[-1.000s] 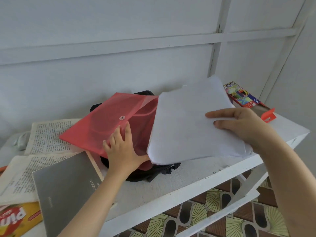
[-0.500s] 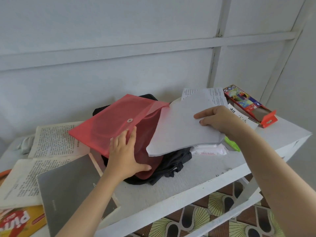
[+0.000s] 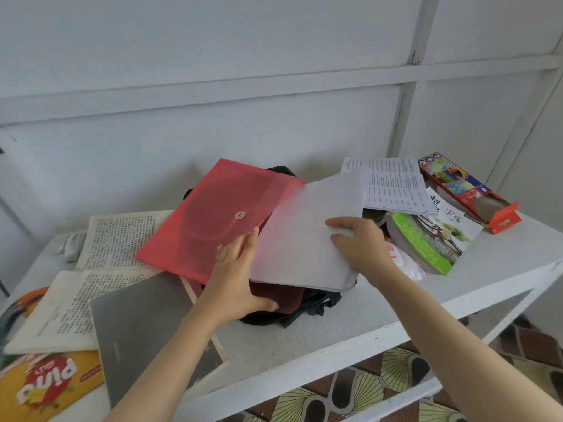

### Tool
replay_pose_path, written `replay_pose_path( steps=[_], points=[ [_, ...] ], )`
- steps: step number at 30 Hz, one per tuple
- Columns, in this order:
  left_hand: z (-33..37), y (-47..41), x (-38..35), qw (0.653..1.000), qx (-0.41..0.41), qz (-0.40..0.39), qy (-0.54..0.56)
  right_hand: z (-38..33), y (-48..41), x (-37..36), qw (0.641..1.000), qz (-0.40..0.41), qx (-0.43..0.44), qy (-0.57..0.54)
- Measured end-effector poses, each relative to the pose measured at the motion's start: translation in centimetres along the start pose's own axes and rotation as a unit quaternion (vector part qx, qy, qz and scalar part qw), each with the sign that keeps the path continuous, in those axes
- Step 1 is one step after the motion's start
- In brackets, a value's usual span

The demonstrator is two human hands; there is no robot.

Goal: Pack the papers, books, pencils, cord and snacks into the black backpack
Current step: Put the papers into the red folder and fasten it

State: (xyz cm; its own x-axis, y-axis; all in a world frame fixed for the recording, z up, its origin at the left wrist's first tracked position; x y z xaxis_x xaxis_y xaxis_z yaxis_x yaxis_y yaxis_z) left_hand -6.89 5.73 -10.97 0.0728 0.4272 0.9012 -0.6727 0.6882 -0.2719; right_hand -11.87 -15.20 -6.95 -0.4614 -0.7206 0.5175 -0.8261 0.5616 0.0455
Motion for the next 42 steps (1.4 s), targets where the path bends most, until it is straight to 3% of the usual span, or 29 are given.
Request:
replay_pose_path(
  steps=[7, 14, 24, 35, 38, 42],
  points=[
    [0.4, 0.1, -0.3, 0.999, -0.005, -0.013, -0.04, 1.2, 0.7, -2.5, 1.0, -0.005, 0.005, 0.012],
    [-0.3, 0.5, -0.2, 0.979, -0.005, -0.044, -0.201, 2.2, 0.7, -2.2, 0.999, -0.011, -0.005, 0.034],
    [0.0, 1.0, 0.2, 0.99, 0.023, -0.022, -0.134, 1.7, 1.1, -1.2, 0.998, 0.06, 0.019, -0.019],
    [2.7, 0.9, 0.2, 0.995, -0.026, -0.011, -0.098, 0.7, 1.4, -1.6, 0.995, 0.081, 0.025, -0.048],
    [3.0, 0.7, 0.1, 0.995, -0.024, -0.012, -0.094, 0.4, 1.0, -2.4, 0.999, 0.041, 0.004, -0.01],
    [3.4, 0.6, 0.0, 0.997, -0.027, -0.016, -0.075, 1.0, 0.6, -4.7, 0.996, -0.075, -0.027, 0.04]
  ],
)
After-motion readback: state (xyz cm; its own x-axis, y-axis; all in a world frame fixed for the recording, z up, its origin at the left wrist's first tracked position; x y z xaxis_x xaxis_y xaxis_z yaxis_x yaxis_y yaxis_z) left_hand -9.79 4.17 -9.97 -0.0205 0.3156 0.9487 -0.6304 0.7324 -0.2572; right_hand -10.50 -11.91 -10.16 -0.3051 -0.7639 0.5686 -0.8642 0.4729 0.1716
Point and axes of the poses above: each hand's wrist, its own y-axis away from the middle knuckle, its own x-axis out of the back of the hand, z = x × y, the point moved 9 cm from there along -y, towards the middle knuckle, and after that the axes turned 11 degrees about -x, right-handed, at the moved point
